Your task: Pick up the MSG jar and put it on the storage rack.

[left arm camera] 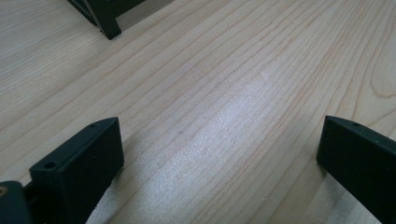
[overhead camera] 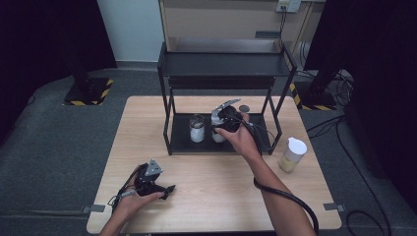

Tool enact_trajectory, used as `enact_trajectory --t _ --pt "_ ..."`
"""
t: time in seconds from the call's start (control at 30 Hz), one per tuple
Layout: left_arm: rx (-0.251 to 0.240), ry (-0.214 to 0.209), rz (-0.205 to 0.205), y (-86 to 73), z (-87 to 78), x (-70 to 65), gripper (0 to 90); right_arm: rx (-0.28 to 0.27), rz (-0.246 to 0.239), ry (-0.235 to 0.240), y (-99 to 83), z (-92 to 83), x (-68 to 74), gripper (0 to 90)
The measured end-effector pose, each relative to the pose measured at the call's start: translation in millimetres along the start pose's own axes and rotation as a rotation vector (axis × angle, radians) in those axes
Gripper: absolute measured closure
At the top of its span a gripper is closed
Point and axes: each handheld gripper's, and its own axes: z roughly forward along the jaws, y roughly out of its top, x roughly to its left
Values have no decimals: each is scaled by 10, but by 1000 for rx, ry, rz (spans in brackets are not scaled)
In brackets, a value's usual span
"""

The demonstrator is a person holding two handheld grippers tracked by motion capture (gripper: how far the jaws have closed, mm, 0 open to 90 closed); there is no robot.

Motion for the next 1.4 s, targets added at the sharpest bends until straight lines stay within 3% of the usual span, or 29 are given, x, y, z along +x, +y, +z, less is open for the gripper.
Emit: enact_trajectory --t 0.3,1.1,1.4 --pt "0 0 0 0 0 0 0 1 8 5 40 88 -22 310" --pt "0 0 0 0 0 0 0 2 37 32 20 102 -131 304" --pt "0 0 0 0 0 0 0 3 37 42 -9 135 -142 179"
